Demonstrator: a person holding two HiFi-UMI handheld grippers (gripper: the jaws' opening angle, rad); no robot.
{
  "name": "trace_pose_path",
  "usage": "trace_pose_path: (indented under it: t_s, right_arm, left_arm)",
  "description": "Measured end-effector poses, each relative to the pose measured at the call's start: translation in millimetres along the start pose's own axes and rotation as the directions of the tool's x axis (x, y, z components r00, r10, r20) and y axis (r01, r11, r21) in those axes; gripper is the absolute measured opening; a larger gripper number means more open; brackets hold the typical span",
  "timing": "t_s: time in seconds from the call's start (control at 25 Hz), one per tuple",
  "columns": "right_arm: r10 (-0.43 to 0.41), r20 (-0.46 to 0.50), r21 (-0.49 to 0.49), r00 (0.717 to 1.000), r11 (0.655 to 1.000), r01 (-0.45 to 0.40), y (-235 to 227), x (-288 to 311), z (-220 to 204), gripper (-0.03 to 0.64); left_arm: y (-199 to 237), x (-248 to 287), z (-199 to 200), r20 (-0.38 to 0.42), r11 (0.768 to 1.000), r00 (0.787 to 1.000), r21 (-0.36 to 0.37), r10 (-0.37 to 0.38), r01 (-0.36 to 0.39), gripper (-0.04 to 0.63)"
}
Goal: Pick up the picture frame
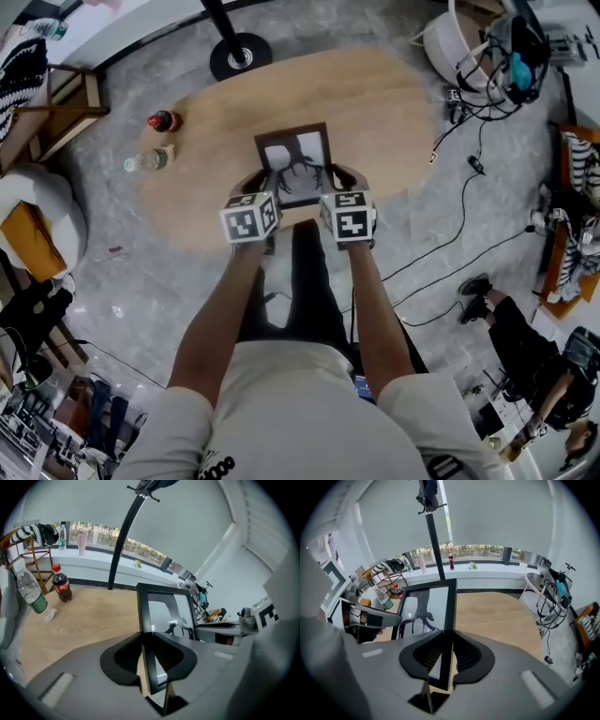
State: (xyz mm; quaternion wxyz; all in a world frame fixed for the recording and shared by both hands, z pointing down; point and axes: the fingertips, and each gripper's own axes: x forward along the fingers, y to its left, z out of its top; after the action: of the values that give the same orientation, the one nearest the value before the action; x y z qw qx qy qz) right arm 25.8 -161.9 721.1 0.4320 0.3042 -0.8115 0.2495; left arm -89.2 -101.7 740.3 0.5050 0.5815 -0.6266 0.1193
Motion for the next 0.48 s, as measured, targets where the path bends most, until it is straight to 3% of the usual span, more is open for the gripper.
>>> trace_pose_path:
  t_s: [0.48]
  right_arm:
    - [-0.06, 0.135, 0.048, 0.989, 0.997, 0.054, 37.6, -68.0, 8.0, 0.074]
  left_arm:
    - [-14.9, -73.3, 18.2, 0.097, 0.992, 0.994, 0.119, -0.055, 0.043, 0.083]
